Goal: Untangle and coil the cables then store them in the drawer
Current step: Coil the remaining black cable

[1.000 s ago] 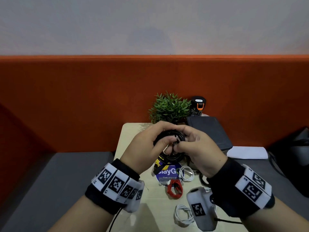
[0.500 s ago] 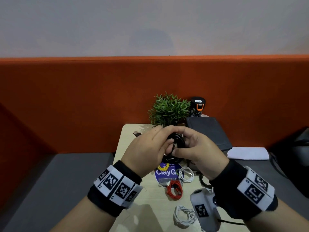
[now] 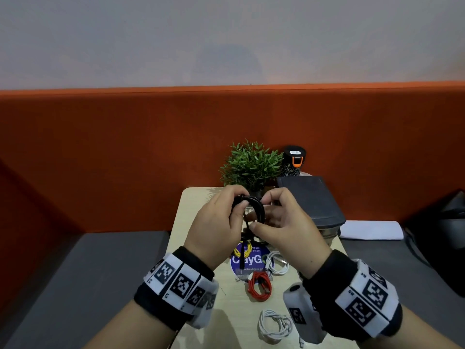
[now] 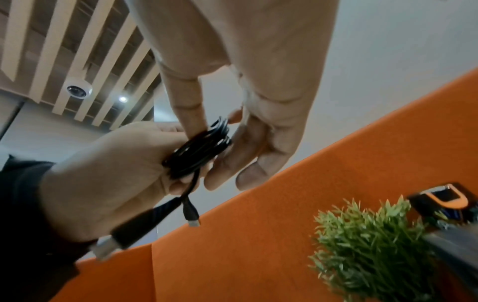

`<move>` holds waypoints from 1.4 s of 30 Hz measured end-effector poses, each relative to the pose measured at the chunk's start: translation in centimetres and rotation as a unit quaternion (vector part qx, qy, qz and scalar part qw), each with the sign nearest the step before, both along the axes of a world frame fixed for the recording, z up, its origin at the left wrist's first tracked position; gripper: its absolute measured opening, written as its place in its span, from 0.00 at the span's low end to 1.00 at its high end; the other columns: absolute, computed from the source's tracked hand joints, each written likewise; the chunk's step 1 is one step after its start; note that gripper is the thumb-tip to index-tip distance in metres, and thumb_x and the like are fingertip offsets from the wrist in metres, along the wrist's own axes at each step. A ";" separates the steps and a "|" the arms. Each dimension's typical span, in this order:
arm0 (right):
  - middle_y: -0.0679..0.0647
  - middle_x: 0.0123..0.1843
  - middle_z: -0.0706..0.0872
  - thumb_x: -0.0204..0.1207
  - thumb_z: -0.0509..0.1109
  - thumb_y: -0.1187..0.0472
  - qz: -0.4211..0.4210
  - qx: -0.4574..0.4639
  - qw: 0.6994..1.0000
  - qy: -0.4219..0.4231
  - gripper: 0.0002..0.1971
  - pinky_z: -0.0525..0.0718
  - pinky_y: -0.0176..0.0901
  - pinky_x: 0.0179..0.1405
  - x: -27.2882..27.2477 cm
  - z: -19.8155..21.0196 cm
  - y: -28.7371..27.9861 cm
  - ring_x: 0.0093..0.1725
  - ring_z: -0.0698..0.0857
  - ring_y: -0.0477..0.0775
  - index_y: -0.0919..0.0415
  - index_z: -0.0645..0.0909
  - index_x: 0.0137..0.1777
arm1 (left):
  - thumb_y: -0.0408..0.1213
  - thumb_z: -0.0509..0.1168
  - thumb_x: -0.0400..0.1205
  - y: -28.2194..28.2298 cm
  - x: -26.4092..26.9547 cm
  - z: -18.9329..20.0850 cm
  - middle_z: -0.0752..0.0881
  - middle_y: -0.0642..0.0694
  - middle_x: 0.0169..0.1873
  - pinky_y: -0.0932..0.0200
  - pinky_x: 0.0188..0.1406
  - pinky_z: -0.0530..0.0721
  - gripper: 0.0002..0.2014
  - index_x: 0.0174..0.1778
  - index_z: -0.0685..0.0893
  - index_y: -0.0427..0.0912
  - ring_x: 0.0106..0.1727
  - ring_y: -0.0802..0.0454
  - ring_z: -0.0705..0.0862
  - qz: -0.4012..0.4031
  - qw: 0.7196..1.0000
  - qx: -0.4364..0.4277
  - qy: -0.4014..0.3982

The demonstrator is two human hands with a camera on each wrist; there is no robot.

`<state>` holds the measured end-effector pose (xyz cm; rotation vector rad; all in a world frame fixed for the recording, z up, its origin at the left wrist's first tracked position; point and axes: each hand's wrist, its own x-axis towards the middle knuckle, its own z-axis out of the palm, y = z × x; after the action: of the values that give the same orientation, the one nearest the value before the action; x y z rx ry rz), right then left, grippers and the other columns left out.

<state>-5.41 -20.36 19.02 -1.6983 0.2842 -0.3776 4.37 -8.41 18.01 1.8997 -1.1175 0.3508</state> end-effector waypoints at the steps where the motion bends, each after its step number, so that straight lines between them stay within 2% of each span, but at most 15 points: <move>1: 0.56 0.43 0.90 0.72 0.73 0.70 0.001 0.015 1.000 0.004 0.17 0.84 0.54 0.45 0.1 -0.2 0.0 0.41 0.85 0.55 0.49 0.71 0.50 | 0.36 0.59 0.82 -0.1 -0.3 0.1 0.81 0.58 0.43 0.72 0.41 0.74 0.09 0.55 0.81 0.43 0.45 0.62 0.78 -0.004 1.000 -0.008 0.018; 3: 0.59 0.40 0.88 0.73 0.68 0.76 0.005 0.072 0.997 -0.003 0.18 0.80 0.52 0.40 0.2 -0.4 -0.1 0.37 0.82 0.56 0.53 0.71 0.52 | 0.38 0.61 0.81 -0.2 -0.7 0.2 0.82 0.61 0.44 0.74 0.43 0.77 0.09 0.55 0.81 0.47 0.46 0.64 0.80 -0.018 0.998 -0.027 0.062; 6: 0.59 0.38 0.87 0.71 0.62 0.84 0.021 0.165 0.986 -0.031 0.22 0.80 0.49 0.41 0.1 -0.4 -0.3 0.37 0.83 0.55 0.57 0.71 0.54 | 0.39 0.62 0.80 -0.4 -1.1 0.1 0.85 0.58 0.47 0.64 0.47 0.83 0.10 0.56 0.81 0.53 0.49 0.62 0.84 -0.044 0.990 -0.056 0.126; 8: 0.60 0.40 0.86 0.68 0.64 0.84 0.027 0.198 0.979 -0.042 0.24 0.80 0.54 0.42 0.1 -0.3 -0.3 0.37 0.84 0.57 0.56 0.74 0.55 | 0.39 0.63 0.80 -0.5 -1.2 0.0 0.86 0.57 0.48 0.58 0.50 0.84 0.11 0.56 0.82 0.54 0.51 0.60 0.84 -0.052 0.986 -0.065 0.142; 12: 0.62 0.46 0.84 0.59 0.71 0.75 0.016 0.180 0.982 -0.049 0.27 0.81 0.53 0.41 0.1 -0.4 -0.8 0.39 0.84 0.57 0.49 0.79 0.56 | 0.39 0.62 0.80 -0.4 -1.1 -0.3 0.85 0.58 0.52 0.54 0.54 0.84 0.12 0.58 0.83 0.51 0.56 0.60 0.83 -0.064 0.988 -0.047 0.131; 16: 0.63 0.53 0.84 0.68 0.76 0.75 0.045 0.130 0.988 -0.071 0.26 0.87 0.52 0.45 -0.4 -0.4 -1.1 0.45 0.88 0.60 0.46 0.80 0.58 | 0.41 0.61 0.81 -0.3 -1.1 0.1 0.84 0.60 0.53 0.61 0.54 0.82 0.13 0.60 0.83 0.51 0.57 0.63 0.81 -0.073 0.993 -0.044 0.087; 20: 0.53 0.54 0.86 0.67 0.77 0.59 0.054 0.083 0.992 -0.071 0.20 0.87 0.55 0.48 -0.5 0.0 -1.8 0.45 0.88 0.57 0.43 0.81 0.59 | 0.45 0.59 0.82 -0.1 -0.8 0.2 0.82 0.58 0.54 0.64 0.55 0.79 0.14 0.63 0.78 0.58 0.59 0.61 0.79 -0.099 0.991 -0.017 0.093; 23: 0.53 0.55 0.86 0.65 0.78 0.48 0.081 0.176 0.979 -0.069 0.21 0.87 0.53 0.41 -0.3 -0.7 -1.8 0.44 0.87 0.53 0.45 0.83 0.60 | 0.44 0.62 0.82 -0.3 -0.7 0.2 0.81 0.65 0.53 0.68 0.54 0.77 0.13 0.62 0.77 0.59 0.57 0.65 0.78 -0.087 0.992 -0.004 0.090; 26: 0.54 0.56 0.86 0.64 0.81 0.52 0.076 0.242 0.964 -0.081 0.20 0.84 0.50 0.42 -0.1 -1.3 -1.7 0.48 0.87 0.52 0.46 0.84 0.57 | 0.41 0.62 0.81 -0.9 -0.6 0.1 0.81 0.63 0.48 0.70 0.49 0.76 0.11 0.59 0.80 0.49 0.52 0.63 0.78 -0.055 0.997 0.020 0.053; 28: 0.51 0.51 0.87 0.65 0.80 0.62 0.040 0.203 0.975 -0.082 0.15 0.81 0.51 0.45 0.0 -1.1 -2.0 0.47 0.84 0.51 0.46 0.85 0.50 | 0.39 0.62 0.81 -1.0 -0.4 -0.2 0.84 0.54 0.47 0.67 0.47 0.76 0.10 0.57 0.82 0.44 0.50 0.60 0.78 -0.026 0.999 0.030 0.031; 31: 0.49 0.42 0.85 0.73 0.70 0.73 -0.019 0.119 0.991 -0.051 0.15 0.77 0.44 0.39 -0.4 -0.6 -2.9 0.40 0.82 0.47 0.49 0.84 0.40 | 0.35 0.65 0.82 -0.6 0.2 -0.5 0.86 0.50 0.47 0.73 0.46 0.73 0.09 0.56 0.83 0.41 0.49 0.61 0.77 0.010 0.999 0.031 0.019; 34: 0.51 0.34 0.83 0.75 0.73 0.58 -0.044 0.022 0.999 -0.005 0.06 0.78 0.41 0.35 -0.9 -0.1 -2.5 0.34 0.80 0.48 0.54 0.84 0.37 | 0.35 0.65 0.81 -0.6 0.1 -0.4 0.85 0.51 0.46 0.73 0.46 0.73 0.09 0.56 0.83 0.41 0.49 0.61 0.78 0.024 0.999 0.024 0.012; 36: 0.50 0.35 0.85 0.71 0.76 0.51 -0.059 -0.079 0.995 0.011 0.08 0.82 0.41 0.35 -1.0 -0.3 -1.5 0.35 0.82 0.50 0.53 0.84 0.37 | 0.37 0.64 0.80 -0.9 -0.3 -0.4 0.85 0.50 0.44 0.68 0.43 0.76 0.10 0.55 0.83 0.40 0.47 0.61 0.78 0.021 1.000 0.016 0.009; 39: 0.47 0.36 0.80 0.72 0.76 0.53 -0.106 -0.199 0.974 0.011 0.08 0.73 0.27 0.32 -0.8 -0.3 -0.8 0.34 0.78 0.42 0.51 0.82 0.34 | 0.39 0.63 0.80 -1.2 -0.6 -0.5 0.86 0.51 0.44 0.66 0.42 0.77 0.10 0.55 0.83 0.42 0.47 0.61 0.78 0.017 1.000 0.011 0.013; 42: 0.51 0.34 0.79 0.76 0.72 0.55 -0.100 -0.151 0.983 0.016 0.11 0.72 0.30 0.31 -0.8 0.5 -1.5 0.31 0.75 0.41 0.55 0.81 0.33 | 0.42 0.62 0.81 -1.3 -0.3 -0.5 0.86 0.53 0.46 0.63 0.42 0.78 0.10 0.57 0.82 0.45 0.48 0.61 0.79 0.010 1.000 0.021 -0.004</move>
<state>-6.25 -21.83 19.48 -1.9817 0.4421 -0.5649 4.02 -9.71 17.54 1.9479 -1.1205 0.3495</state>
